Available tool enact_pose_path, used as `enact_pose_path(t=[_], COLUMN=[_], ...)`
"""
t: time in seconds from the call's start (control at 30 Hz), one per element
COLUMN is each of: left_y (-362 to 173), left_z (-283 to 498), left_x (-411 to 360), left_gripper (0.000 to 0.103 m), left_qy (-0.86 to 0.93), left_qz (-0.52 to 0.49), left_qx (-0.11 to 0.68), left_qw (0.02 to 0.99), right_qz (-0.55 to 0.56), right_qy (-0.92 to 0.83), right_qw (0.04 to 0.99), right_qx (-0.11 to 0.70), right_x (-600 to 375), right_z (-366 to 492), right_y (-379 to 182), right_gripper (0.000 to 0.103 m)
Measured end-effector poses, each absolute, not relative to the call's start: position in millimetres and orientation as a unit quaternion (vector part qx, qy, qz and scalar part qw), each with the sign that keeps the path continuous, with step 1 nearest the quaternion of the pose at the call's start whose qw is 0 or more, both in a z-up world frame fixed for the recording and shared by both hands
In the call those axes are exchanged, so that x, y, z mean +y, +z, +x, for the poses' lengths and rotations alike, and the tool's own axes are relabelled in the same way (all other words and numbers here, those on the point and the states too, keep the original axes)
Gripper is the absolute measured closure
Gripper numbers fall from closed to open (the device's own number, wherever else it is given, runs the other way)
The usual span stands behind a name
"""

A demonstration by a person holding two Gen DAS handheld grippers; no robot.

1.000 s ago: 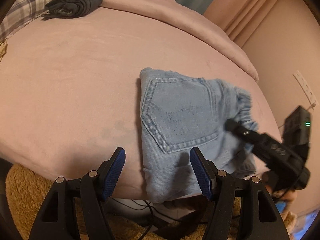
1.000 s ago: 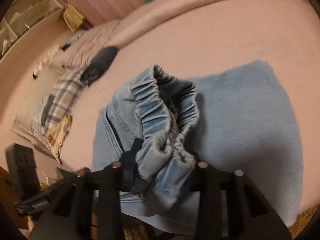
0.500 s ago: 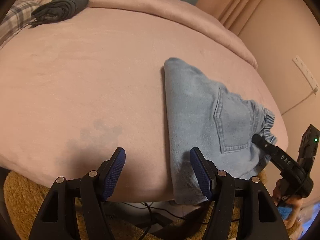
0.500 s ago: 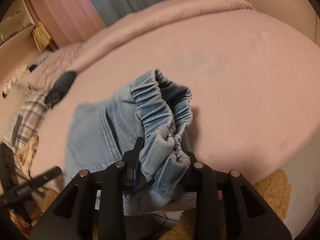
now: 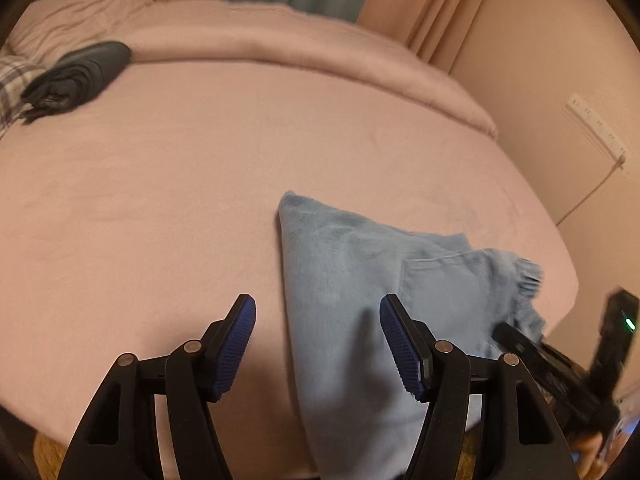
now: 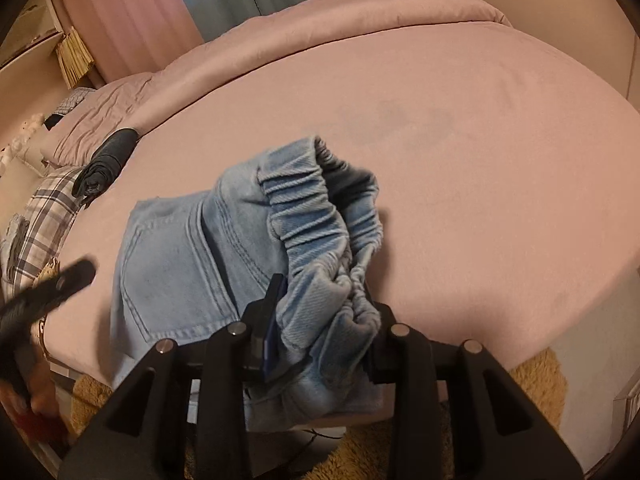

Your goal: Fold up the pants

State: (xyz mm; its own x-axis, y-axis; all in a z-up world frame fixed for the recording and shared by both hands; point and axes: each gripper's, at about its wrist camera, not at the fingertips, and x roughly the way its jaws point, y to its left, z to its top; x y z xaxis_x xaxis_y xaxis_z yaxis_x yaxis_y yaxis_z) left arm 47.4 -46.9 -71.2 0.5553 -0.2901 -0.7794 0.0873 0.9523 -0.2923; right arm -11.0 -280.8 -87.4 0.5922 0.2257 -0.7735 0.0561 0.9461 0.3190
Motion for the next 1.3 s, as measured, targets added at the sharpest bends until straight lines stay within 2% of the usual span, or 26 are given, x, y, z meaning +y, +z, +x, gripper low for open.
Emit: enact_pose_path(t=[0.2,0.37,0.4,0.43,0.6,0.7,0.8,0.9,1.17,1.3], left_y=[-114,-105,-101,-96,-76,-89,-105,-113,-112,-94], left_z=[77,70,71,72,90,112,123,129,116,99], left_x=[-44,-47,-45,-42,-44,-46,-49,-44,-46,-50], left_gripper=[0.040,0.040,0.041,0.042,0.042,0.042,0.042,0.041,0.041,0.043], left_qy=[-0.082,-0.077,-0.080,-0.087,-0.109,-0.098,-0.089,-0.090,-0.081,-0.078], left_qz=[-0.107,-0.095,-0.096,-0.097,-0.098,-0.104,-0.115,-0.148,-0.138,-0.116], left_qx=[0.497,0.490,0.489,0.480,0.448,0.474,0.495,0.504,0.489,0.481], left_qw=[0.858,0.863,0.863,0.867,0.882,0.869,0.857,0.846,0.858,0.865], right_qz=[0.182,0.171,0.170,0.162,0.093,0.101,0.100,0.069,0.062,0.077], right_qy=[0.056,0.050,0.046,0.040,0.024,0.041,0.066,0.028,0.017,0.023], right_qw=[0.869,0.867,0.865,0.866,0.908,0.912,0.909,0.907,0.904,0.909], right_qx=[0.457,0.466,0.470,0.471,0.408,0.395,0.399,0.414,0.423,0.408], right_x=[-290,-288,-288,-287,-280,-277,-269,-262,-267,-269], right_z=[-13,-10,-10,-9,-12,0,19,37,44,34], right_y=[-92,-87,-84,-78,-33,-25,-33,-48,-66,-61], right_gripper=[0.068,0.067,0.062,0.061,0.060,0.060,0.069,0.074,0.073,0.071])
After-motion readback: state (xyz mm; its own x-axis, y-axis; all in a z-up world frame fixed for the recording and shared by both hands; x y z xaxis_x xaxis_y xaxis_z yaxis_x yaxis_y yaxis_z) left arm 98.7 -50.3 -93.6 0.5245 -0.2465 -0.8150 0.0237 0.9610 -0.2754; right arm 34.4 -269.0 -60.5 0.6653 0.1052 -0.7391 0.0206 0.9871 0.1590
